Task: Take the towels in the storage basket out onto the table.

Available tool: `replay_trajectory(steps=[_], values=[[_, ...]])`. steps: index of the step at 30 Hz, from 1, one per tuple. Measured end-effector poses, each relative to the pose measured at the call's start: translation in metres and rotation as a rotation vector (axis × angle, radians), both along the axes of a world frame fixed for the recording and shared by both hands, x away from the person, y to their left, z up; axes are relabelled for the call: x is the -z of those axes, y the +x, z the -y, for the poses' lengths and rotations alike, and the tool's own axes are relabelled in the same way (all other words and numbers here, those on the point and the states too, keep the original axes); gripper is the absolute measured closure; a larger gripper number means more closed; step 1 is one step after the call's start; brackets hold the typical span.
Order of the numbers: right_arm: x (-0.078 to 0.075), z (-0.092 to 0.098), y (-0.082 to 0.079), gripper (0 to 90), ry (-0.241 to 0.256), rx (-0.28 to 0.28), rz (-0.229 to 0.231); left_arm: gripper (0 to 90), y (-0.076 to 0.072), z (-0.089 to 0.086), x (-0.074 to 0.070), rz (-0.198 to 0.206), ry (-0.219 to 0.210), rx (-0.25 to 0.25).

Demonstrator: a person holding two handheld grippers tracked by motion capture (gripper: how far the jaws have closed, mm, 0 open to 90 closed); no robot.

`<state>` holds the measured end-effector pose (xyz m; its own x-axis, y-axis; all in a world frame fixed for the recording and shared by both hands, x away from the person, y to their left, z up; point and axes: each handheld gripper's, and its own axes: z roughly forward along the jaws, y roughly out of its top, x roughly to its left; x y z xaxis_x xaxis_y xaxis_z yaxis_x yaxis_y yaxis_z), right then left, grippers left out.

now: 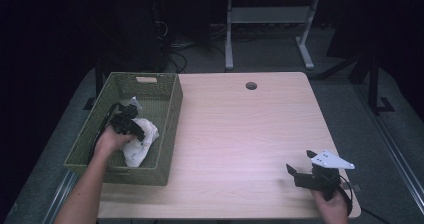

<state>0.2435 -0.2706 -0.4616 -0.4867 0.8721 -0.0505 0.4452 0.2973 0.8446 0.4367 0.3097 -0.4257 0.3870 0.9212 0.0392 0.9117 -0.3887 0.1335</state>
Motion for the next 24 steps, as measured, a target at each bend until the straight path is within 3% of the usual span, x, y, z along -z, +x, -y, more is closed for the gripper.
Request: replay_trajectory(steps=[10,24], values=[[0.0015,-0.0011,0.001,13.7,-0.004,0.0,-0.006,36.6,0.0003,-0.0016,-0.0001,0.0,-0.009,-0.006],[0.002,-0.0012,0.0008,13.7,-0.003,-0.001,-0.009,54.5,-0.0005,-0.0061,-0.0027,0.006,-0.02,-0.007]])
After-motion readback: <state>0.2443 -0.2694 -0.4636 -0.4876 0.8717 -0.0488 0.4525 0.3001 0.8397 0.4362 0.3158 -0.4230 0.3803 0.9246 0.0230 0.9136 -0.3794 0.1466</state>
